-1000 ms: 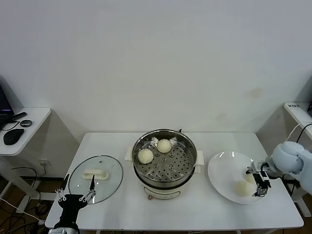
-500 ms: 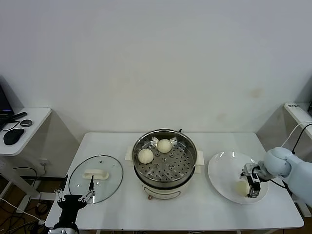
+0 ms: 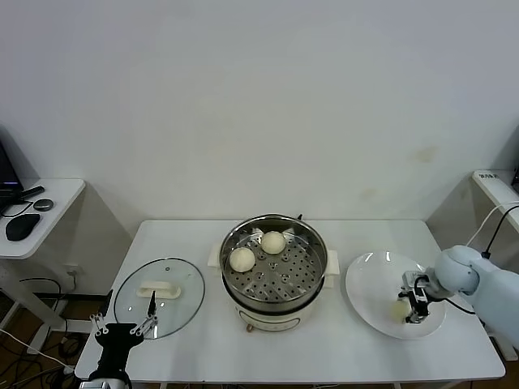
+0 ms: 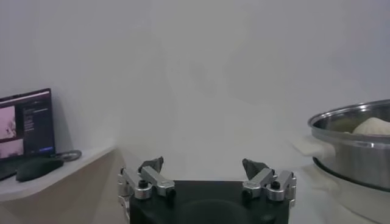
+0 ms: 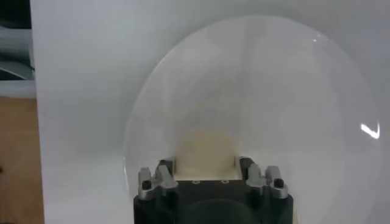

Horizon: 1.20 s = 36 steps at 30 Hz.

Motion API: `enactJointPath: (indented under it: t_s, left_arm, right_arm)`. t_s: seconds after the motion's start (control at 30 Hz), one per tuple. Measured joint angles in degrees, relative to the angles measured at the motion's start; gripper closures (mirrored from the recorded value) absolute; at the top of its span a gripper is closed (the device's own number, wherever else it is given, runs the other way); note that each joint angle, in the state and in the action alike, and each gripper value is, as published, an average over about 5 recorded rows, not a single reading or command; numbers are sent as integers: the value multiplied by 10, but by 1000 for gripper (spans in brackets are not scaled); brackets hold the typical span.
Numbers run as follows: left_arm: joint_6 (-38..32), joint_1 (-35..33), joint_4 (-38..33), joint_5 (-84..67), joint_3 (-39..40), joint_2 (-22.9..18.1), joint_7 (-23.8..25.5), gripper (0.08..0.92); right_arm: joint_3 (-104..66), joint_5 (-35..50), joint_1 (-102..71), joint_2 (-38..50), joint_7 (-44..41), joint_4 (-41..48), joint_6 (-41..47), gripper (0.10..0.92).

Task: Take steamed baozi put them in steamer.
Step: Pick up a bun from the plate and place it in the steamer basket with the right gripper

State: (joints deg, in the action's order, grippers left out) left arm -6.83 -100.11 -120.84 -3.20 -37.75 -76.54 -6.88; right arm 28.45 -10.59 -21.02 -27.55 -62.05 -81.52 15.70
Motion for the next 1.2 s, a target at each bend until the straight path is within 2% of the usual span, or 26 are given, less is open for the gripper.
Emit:
enactJointPath:
  t_s: [0.3,0.57,0.9,1.2]
  left_arm:
    - [0,2,-1,0,3,1,0,177]
    - [-4,9,5,-1,8,6,0,177]
    - [-3,15,3,-1,7,7,0,177]
    - [-2,13,-1,0,2,2,0,177]
  right_arm:
    - [27,33,74,20,-23,-20,-9,465]
    - [101,110,254,6,-65,-39,-23,458]
    - [232,204,456,-79,-82,-105,-62,447]
    - [329,199,505,-171,-62,-131,-149,432]
